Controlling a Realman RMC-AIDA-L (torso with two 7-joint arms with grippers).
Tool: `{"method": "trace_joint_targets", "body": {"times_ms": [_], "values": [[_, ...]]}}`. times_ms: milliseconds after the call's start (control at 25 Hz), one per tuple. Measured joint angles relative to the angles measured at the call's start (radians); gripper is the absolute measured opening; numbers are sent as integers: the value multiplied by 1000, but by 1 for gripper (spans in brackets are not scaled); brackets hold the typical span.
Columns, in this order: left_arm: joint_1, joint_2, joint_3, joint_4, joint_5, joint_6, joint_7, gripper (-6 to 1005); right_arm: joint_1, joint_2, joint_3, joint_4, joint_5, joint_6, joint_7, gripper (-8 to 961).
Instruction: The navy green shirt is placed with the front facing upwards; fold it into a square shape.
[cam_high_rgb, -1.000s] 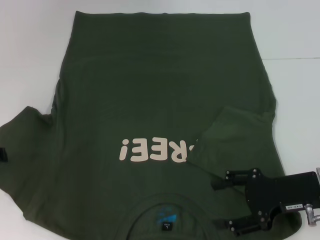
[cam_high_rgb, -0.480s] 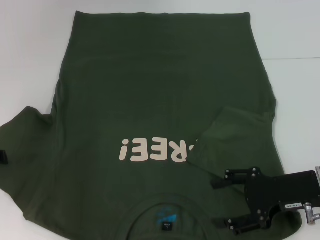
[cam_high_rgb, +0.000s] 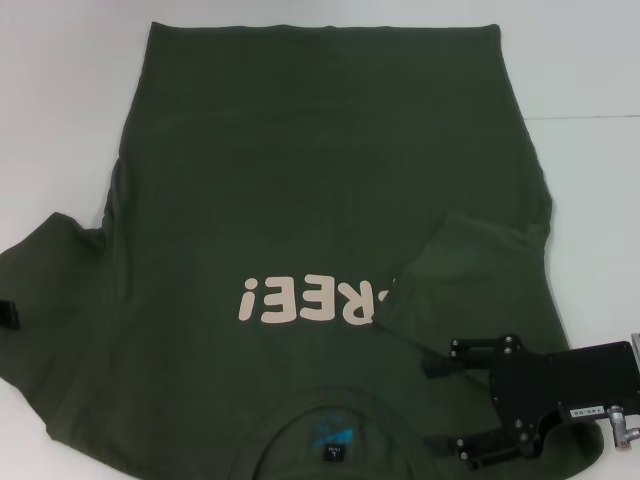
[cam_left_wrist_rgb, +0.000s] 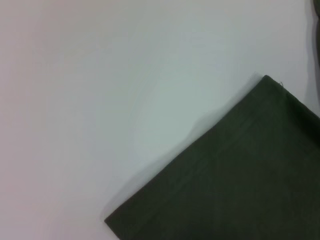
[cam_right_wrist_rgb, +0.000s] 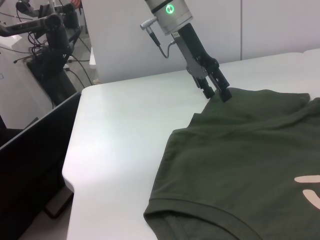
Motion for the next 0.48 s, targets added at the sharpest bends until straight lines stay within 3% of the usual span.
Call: {"method": "trace_joint_targets", "body": {"times_ms": [480], "values": [[3,-2,7,-1,0,-7,0,827,0,0,0,0,0,1,0,867]]}}
